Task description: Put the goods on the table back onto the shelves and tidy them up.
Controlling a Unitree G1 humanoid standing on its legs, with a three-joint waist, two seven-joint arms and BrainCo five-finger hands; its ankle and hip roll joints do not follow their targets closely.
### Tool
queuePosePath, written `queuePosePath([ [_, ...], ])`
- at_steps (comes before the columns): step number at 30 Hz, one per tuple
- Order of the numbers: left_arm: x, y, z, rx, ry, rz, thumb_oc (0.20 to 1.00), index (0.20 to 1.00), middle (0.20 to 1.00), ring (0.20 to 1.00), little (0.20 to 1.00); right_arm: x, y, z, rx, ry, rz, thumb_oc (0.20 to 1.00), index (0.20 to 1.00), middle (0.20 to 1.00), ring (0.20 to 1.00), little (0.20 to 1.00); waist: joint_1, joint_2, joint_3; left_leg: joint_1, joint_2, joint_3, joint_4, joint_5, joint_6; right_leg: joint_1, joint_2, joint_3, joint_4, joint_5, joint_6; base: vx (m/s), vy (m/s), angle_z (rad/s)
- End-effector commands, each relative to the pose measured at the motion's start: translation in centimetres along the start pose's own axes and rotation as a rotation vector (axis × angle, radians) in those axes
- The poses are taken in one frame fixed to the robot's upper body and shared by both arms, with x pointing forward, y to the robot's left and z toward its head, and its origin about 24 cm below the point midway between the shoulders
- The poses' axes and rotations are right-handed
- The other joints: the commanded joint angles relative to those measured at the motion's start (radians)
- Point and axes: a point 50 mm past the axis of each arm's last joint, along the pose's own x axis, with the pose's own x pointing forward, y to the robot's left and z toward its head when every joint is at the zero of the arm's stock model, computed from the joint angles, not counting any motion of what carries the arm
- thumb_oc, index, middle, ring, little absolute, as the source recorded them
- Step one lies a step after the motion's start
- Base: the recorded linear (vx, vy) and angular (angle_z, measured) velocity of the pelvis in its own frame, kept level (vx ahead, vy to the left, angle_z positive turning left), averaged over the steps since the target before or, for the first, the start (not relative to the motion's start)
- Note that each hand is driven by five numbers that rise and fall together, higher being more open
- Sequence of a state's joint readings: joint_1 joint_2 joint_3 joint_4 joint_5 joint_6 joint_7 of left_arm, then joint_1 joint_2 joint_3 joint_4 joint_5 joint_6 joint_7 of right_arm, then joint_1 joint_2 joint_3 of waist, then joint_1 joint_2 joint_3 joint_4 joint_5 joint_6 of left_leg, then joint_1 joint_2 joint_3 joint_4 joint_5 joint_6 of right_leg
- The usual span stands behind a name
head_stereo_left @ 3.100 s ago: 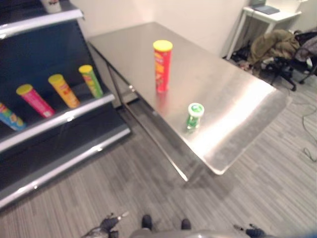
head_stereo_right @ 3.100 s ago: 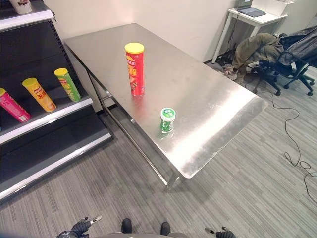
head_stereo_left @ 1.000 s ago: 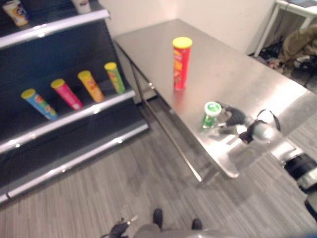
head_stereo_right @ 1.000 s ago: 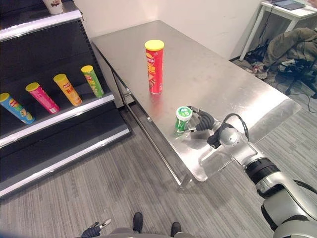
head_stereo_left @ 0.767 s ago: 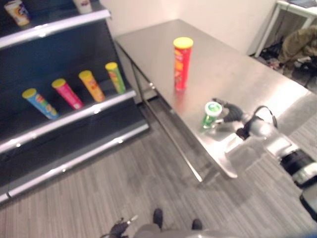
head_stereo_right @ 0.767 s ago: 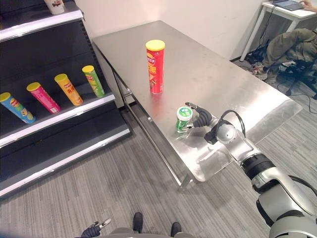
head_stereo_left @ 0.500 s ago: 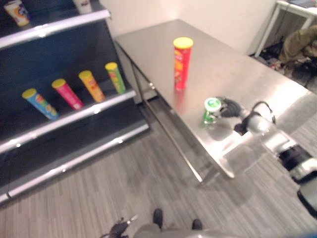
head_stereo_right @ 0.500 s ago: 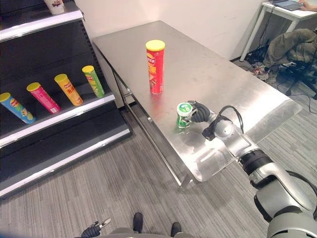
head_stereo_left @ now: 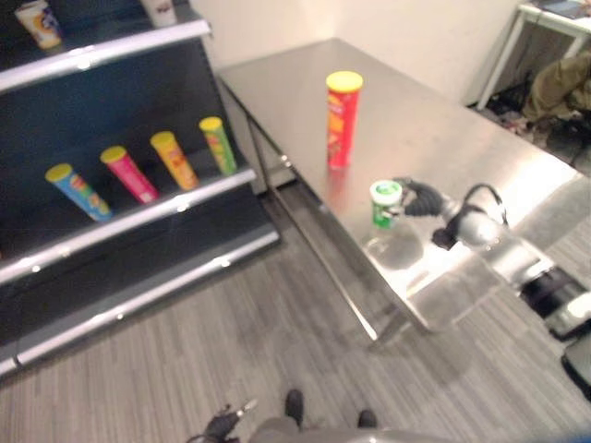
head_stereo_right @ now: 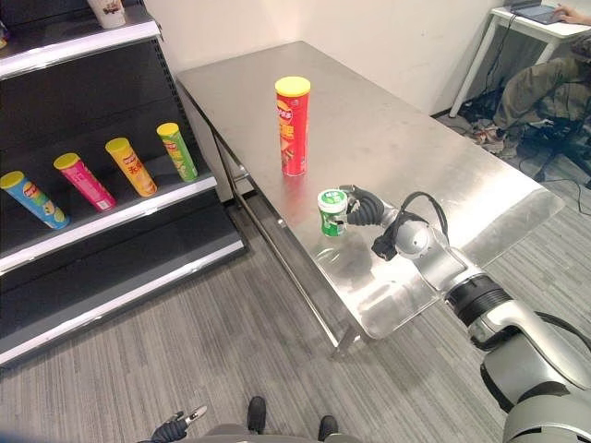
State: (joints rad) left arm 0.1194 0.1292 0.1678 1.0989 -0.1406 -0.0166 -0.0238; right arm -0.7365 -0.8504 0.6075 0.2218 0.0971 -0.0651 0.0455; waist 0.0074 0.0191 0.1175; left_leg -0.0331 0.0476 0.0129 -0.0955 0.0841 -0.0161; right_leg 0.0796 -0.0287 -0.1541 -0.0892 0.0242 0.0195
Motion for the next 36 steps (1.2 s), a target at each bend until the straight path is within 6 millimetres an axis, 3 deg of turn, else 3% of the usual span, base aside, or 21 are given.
queuePosePath([
  [1,0.1,-0.2,0.5,0.022,-0.013,0.004,1.0,1.0,1.0,1.0,1.0,0.2,-4.2,3.9,-0.103,-0.175,-0.168,0.2,0.2,0.2,0.2,0.2,0.018,0.014,-0.024,0.051,0.036,0.076,0.008,-0.093,-0.024,-0.031,-0.022,0.038,0.002,0.02,0.039,-0.06,-0.054,-0.01],
  [2,0.1,-0.1,0.6,0.021,-0.019,0.01,1.0,1.0,1.0,1.0,1.0,-0.1,-5.0,6.1,-0.128,-0.274,-0.22,0.2,0.2,0.2,0.2,0.2,0.024,0.012,-0.006,0.029,0.031,0.057,0.008,-0.078,-0.028,-0.04,-0.018,0.043,0.002,0.015,0.039,-0.06,-0.053,0.01],
  [3,0.1,-0.1,0.6,0.021,-0.019,0.01,1.0,1.0,1.0,1.0,1.0,-0.1,-5.0,6.1,-0.128,-0.274,-0.22,0.2,0.2,0.2,0.2,0.2,0.024,0.012,-0.007,0.028,0.031,0.057,0.008,-0.078,-0.027,-0.04,-0.019,0.043,0.002,0.015,0.039,-0.12,-0.074,0.03],
  [4,0.1,-0.2,0.9,0.014,-0.035,0.007,1.0,1.0,1.0,1.0,1.0,-0.3,-5.5,8.1,-0.138,-0.364,-0.253,0.2,0.2,0.2,0.2,0.2,0.032,0.008,0.004,0.017,0.03,0.033,0.008,-0.073,-0.03,-0.053,-0.016,0.047,0.002,0.016,0.037,-0.07,-0.047,0.03],
  [6,0.1,-0.2,0.8,-0.001,-0.036,0.008,1.0,1.0,1.0,1.0,1.0,-0.4,-5.7,9.5,-0.14,-0.422,-0.276,0.2,0.2,0.2,0.2,0.2,0.033,0.011,0.002,0.025,0.046,0.034,0.008,-0.071,-0.03,-0.058,-0.014,0.048,0.002,0.012,0.035,-0.06,-0.02,0.06],
  [12,0.1,-0.2,0.8,-0.001,-0.036,0.008,1.0,1.0,1.0,1.0,1.0,-0.4,-5.7,9.5,-0.14,-0.422,-0.276,0.2,0.2,0.2,0.2,0.2,0.033,0.011,0.002,0.026,0.046,0.034,0.008,-0.071,-0.03,-0.058,-0.014,0.048,0.002,0.012,0.035,0.0,0.001,0.01],
  [16,0.0,-0.3,0.4,-0.022,-0.031,0.006,1.0,1.0,1.0,1.0,1.0,-1.0,-5.9,11.2,-0.122,-0.508,-0.311,0.2,0.2,0.2,0.2,0.2,0.013,-0.001,-0.003,0.061,0.132,0.088,0.008,-0.079,-0.03,-0.053,-0.045,0.015,0.002,0.023,0.038,-0.03,0.089,0.16],
  [18,0.1,-0.2,0.9,-0.02,-0.045,0.011,1.0,1.0,1.0,1.0,1.0,-1.1,-6.0,11.6,-0.122,-0.522,-0.324,0.2,0.2,0.2,0.2,0.2,0.001,-0.014,0.002,0.065,0.209,0.115,0.008,-0.061,-0.036,-0.044,-0.079,-0.015,0.002,0.032,0.048,0.02,0.179,0.6],
  [19,0.1,-0.2,0.9,-0.02,-0.045,0.011,1.0,1.0,1.0,1.0,1.0,-1.1,-6.0,11.6,-0.122,-0.522,-0.324,0.2,0.2,0.2,0.2,0.2,0.0,-0.014,0.002,0.066,0.209,0.115,0.008,-0.061,-0.037,-0.044,-0.079,-0.015,0.002,0.032,0.048,0.04,0.512,0.52],
  [20,0.2,-0.4,1.6,0.004,-0.06,0.003,1.0,1.0,1.0,1.0,1.0,-1.0,-6.3,11.3,-0.111,-0.496,-0.349,0.2,0.2,0.2,0.2,0.2,-0.002,-0.009,0.005,0.043,0.269,0.13,0.008,-0.047,-0.067,-0.026,-0.132,-0.038,0.002,0.048,0.052,0.07,0.535,0.6],
  [22,0.2,-0.4,1.7,0.012,-0.059,0.003,1.0,1.0,1.0,1.0,1.0,-1.0,-6.2,11.3,-0.105,-0.497,-0.349,0.2,0.2,0.2,0.2,0.2,-0.005,-0.002,0.002,0.051,0.268,0.123,0.008,-0.048,-0.075,-0.014,-0.138,-0.049,0.002,0.045,0.048,0.06,0.395,0.88],
  [23,0.3,-0.3,1.7,0.02,-0.058,0.009,1.0,1.0,1.0,1.0,1.0,-1.0,-6.2,11.2,-0.098,-0.493,-0.354,0.2,0.2,0.2,0.2,0.2,-0.004,0.002,-0.006,0.054,0.264,0.118,0.008,-0.047,-0.08,-0.01,-0.151,-0.052,0.002,0.043,0.045,0.08,0.453,0.85],
  [24,0.3,-0.2,1.7,0.027,-0.052,0.011,1.0,1.0,1.0,1.0,1.0,-0.7,-5.9,11.4,-0.081,-0.5,-0.351,0.2,0.2,0.2,0.2,0.2,0.012,0.006,-0.013,0.061,0.241,0.107,0.008,-0.055,-0.087,-0.007,-0.193,-0.055,0.002,0.036,0.04,0.12,0.766,0.69],
  [25,0.4,0.4,2.2,0.051,-0.061,0.029,1.0,1.0,1.0,1.0,1.0,-0.3,-6.3,11.7,-0.093,-0.497,-0.365,0.2,0.2,0.2,0.2,0.2,0.035,-0.005,-0.012,0.074,0.194,0.112,0.008,-0.057,-0.085,0.0,-0.244,-0.053,0.002,0.051,0.03,0.17,0.968,0.15],
  [26,0.4,0.6,2.3,0.062,-0.058,0.039,1.0,1.0,1.0,1.0,1.0,0.1,-6.3,12.2,-0.115,-0.504,-0.353,0.2,0.2,0.2,0.2,0.2,0.041,0.002,-0.008,0.094,0.15,0.11,0.008,-0.074,-0.077,0.012,-0.285,-0.049,0.002,0.077,0.024,0.12,0.81,0.0],
  [29,0.4,0.7,2.3,0.074,-0.057,0.046,1.0,1.0,1.0,1.0,1.0,0.4,-6.5,12.4,-0.135,-0.503,-0.346,0.2,0.2,0.2,0.2,0.2,0.027,0.018,0.003,0.102,0.112,0.104,0.008,-0.08,-0.065,-0.003,-0.294,-0.02,0.039,0.097,0.017,0.05,0.444,0.21],
  [31,0.4,0.8,2.4,0.082,-0.06,0.05,1.0,1.0,1.0,1.0,1.0,0.4,-6.8,12.3,-0.147,-0.494,-0.352,0.2,0.2,0.2,0.2,0.2,0.018,0.024,0.008,0.103,0.094,0.096,0.008,-0.088,-0.058,-0.013,-0.276,0.017,0.07,0.094,0.014,0.06,0.312,0.29],
  [32,0.5,0.4,3.0,0.095,-0.08,0.036,1.0,1.0,1.0,1.0,1.0,0.3,-8.1,11.3,-0.185,-0.443,-0.387,0.2,0.2,0.2,0.2,0.2,-0.025,0.028,0.004,0.1,0.027,0.045,0.008,-0.104,-0.027,-0.05,-0.159,0.138,0.114,0.091,0.015,0.14,0.405,0.29],
  [34,0.5,0.2,3.2,0.102,-0.084,0.028,1.0,1.0,1.0,1.0,1.0,0.4,-9.0,10.8,-0.202,-0.408,-0.41,0.2,0.2,0.2,0.2,0.2,-0.046,0.021,-0.003,0.106,-0.003,0.018,0.008,-0.113,-0.014,-0.075,-0.105,0.167,0.086,0.08,0.017,0.14,0.294,1.22],
  [35,0.6,0.1,3.2,0.101,-0.084,0.027,1.0,1.0,1.0,1.0,1.0,0.4,-9.0,10.8,-0.203,-0.41,-0.409,0.2,0.2,0.2,0.2,0.2,-0.049,0.023,-0.001,0.108,-0.003,0.016,0.008,-0.115,-0.014,-0.071,-0.105,0.164,0.086,0.078,0.016,0.16,0.185,1.48],
  [36,0.6,0.1,3.0,0.113,-0.075,0.023,1.0,1.0,1.0,1.0,1.0,0.7,-9.6,11.1,-0.224,-0.405,-0.418,0.2,0.2,0.2,0.2,0.2,-0.063,0.014,-0.002,0.119,-0.03,-0.009,0.008,-0.122,0.0,-0.143,-0.045,0.175,0.04,0.075,0.017,0.17,0.164,0.89],
])
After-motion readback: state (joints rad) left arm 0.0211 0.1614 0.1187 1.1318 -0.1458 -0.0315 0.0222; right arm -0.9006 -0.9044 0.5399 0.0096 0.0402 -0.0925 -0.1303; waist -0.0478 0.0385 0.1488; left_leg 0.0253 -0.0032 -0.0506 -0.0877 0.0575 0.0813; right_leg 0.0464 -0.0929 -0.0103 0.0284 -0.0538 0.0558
